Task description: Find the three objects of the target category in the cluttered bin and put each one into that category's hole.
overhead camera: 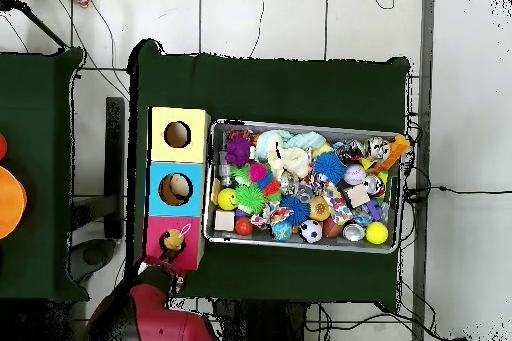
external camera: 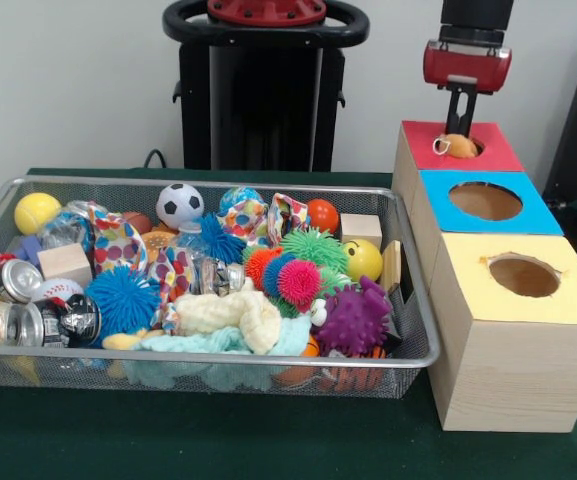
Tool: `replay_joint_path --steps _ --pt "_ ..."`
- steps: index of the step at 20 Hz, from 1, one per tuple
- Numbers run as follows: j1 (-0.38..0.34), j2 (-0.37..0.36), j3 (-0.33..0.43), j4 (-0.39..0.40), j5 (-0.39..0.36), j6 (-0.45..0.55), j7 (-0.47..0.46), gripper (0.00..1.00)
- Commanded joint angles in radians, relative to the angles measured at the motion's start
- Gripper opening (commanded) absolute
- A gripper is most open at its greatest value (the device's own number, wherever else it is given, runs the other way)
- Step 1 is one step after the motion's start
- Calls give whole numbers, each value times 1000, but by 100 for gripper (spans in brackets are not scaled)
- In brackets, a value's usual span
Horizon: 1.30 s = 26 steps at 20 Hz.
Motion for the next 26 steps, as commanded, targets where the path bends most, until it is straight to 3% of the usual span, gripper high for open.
replay_joint_path --steps 1,8,17,26 --pt "-68 166 104 -133 34 -100 252 0" --pt "-80 206 108 -159 35 -144 242 0" --pt "-72 142 100 -129 46 -79 224 0" --pt "23 -63 -21 -99 91 213 176 0"
